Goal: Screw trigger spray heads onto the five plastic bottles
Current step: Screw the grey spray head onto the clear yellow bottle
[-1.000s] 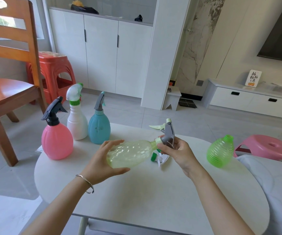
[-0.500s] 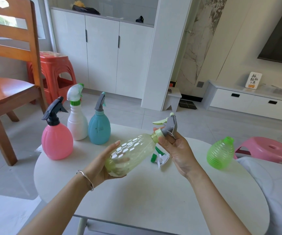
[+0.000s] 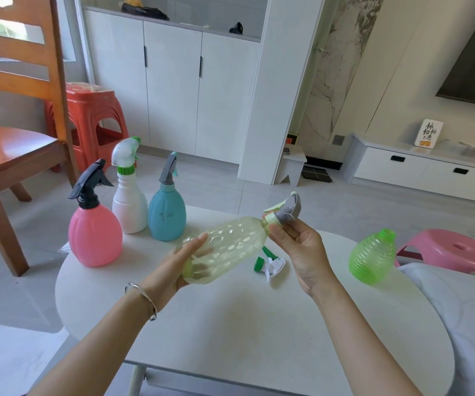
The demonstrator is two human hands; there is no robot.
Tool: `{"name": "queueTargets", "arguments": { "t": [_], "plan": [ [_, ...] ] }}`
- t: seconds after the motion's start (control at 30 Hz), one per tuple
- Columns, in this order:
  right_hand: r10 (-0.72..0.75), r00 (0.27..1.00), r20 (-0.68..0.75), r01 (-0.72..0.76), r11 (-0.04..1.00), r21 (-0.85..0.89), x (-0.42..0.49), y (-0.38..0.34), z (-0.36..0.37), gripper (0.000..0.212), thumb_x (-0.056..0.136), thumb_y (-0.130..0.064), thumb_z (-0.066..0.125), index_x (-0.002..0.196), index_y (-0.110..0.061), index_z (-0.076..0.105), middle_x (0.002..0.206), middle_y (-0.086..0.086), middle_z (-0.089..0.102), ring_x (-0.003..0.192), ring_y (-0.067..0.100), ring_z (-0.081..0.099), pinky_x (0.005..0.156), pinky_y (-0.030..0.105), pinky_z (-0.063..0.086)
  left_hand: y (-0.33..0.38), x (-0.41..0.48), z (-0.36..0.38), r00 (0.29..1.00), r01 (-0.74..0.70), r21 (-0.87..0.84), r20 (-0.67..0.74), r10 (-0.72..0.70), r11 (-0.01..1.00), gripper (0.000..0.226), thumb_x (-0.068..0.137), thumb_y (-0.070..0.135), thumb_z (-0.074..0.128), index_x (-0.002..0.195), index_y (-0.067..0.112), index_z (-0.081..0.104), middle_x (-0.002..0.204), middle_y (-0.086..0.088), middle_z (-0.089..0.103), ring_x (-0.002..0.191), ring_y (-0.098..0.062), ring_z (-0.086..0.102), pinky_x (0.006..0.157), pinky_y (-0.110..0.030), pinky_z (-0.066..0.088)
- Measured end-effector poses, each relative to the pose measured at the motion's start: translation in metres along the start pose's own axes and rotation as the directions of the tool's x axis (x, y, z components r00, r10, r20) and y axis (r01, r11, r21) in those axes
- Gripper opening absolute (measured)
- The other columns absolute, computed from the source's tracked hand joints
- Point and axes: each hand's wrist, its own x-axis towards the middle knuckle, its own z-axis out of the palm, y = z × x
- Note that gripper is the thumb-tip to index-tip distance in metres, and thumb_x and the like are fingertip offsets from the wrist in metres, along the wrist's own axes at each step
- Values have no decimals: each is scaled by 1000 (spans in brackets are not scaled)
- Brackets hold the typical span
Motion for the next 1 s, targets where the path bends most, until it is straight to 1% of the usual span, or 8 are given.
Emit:
{"name": "queueTargets", "arguments": {
  "t": [0.17, 0.43, 0.6, 0.67, 0.73, 0.8, 0.9, 1.0],
  "plan": [
    [-11, 998, -69, 10, 1000, -6, 2, 3, 0, 34, 66, -31, 77, 97, -18, 73, 101, 0, 76, 102, 12, 68, 91, 22, 51, 0, 1, -3, 996, 22, -28, 82, -19, 999, 84, 40, 51, 88, 115, 22, 61, 111, 0, 71, 96, -22, 62, 90, -33, 53],
    [-31, 998, -62, 32, 999, 21, 1, 8, 5, 34, 62, -34, 79, 93, -20, 74, 101, -1, 76, 100, 13, 68, 89, 19, 51, 3, -3, -6, 967, 244, 60, 62, -248, 968, 83, 68, 75, 49, 116, 8, 56, 104, -15, 63, 60, -28, 67, 49, -28, 55],
    [-11, 993, -116, 17, 999, 51, 2, 9, 3, 30, 65, -29, 76, 92, -16, 72, 91, -3, 77, 92, 7, 70, 79, 16, 52, 2, -2, -10, 985, -2, -36, 171, 8, 999, 103, 46, 33, 93, 133, 27, 38, 128, -13, 59, 102, -26, 68, 80, -34, 59],
    [3, 990, -140, 8, 997, 81, 1, 10, 6, 30, 67, -27, 74, 93, -13, 71, 87, -5, 77, 88, 5, 70, 74, 13, 52, 1, 0, -10, 985, -48, -53, 165, 56, 997, 104, 46, 28, 93, 134, 28, 37, 133, -10, 57, 109, -24, 65, 84, -34, 58],
    [14, 988, -156, 2, 994, 105, 1, 12, 9, 34, 67, -27, 74, 96, -10, 70, 87, -6, 76, 88, 4, 70, 73, 12, 51, 1, 2, -11, 988, 31, -112, 152, -14, 993, 96, 54, 54, 84, 134, 24, 41, 127, -6, 63, 104, -27, 68, 79, -37, 59],
    [20, 987, -162, -3, 995, 103, 1, 12, 10, 35, 68, -27, 73, 98, -8, 69, 86, -6, 76, 87, 4, 69, 73, 12, 51, 4, 0, -9, 975, 183, -3, 131, -181, 983, 83, 65, 79, 50, 129, 26, 45, 122, -8, 65, 92, -35, 71, 68, -40, 61],
    [27, 984, -175, -13, 997, 81, 2, 12, 8, 23, 75, -20, 73, 96, -10, 69, 84, -7, 76, 84, 4, 69, 73, 13, 52, 2, 0, -9, 985, 153, 176, 59, -165, 973, 74, 65, 73, 40, 124, 29, 45, 116, -8, 67, 73, -27, 73, 58, -32, 59],
    [23, 979, -202, -9, 997, 72, 3, 13, 3, 13, 77, -15, 72, 90, -14, 70, 81, -8, 76, 82, 1, 69, 73, 13, 52, 4, 1, -15, 995, -63, 126, 80, 53, 990, 60, 71, 49, 62, 125, 26, 47, 128, -7, 60, 92, -20, 72, 72, -25, 59]
  ]
}}
